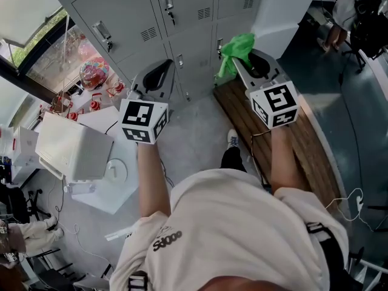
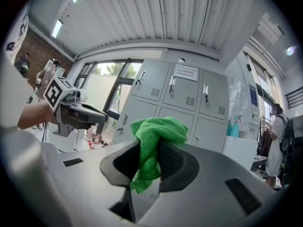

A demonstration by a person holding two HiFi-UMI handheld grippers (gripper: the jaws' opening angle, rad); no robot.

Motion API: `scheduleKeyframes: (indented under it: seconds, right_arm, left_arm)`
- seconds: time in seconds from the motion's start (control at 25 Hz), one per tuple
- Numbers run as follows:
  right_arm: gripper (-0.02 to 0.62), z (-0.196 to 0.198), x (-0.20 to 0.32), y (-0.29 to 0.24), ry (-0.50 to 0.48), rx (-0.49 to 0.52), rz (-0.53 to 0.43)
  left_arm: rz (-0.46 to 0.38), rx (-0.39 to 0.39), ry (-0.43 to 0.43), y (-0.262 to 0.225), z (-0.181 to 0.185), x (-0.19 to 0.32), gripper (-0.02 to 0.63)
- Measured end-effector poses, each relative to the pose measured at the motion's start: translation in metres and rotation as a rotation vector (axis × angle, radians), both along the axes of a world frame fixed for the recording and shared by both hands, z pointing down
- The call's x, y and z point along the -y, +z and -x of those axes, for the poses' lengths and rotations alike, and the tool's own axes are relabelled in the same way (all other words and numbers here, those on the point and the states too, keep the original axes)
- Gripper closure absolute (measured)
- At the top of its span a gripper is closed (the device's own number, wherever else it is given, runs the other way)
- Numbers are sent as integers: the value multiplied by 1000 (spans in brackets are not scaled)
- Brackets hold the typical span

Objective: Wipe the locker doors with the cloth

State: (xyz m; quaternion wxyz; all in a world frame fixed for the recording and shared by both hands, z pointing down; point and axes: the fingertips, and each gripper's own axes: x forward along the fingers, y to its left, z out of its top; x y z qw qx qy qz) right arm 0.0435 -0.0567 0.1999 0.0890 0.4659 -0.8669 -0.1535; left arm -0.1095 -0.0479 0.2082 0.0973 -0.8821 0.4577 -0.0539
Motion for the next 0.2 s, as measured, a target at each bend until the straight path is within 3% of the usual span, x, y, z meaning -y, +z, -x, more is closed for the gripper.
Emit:
scheduleKeyframes:
  seconds: [0.2]
  right_arm:
    - [514,3,0,5,-2,-4,5]
  left_arm:
    - [14,12,4,5,-1,1,587]
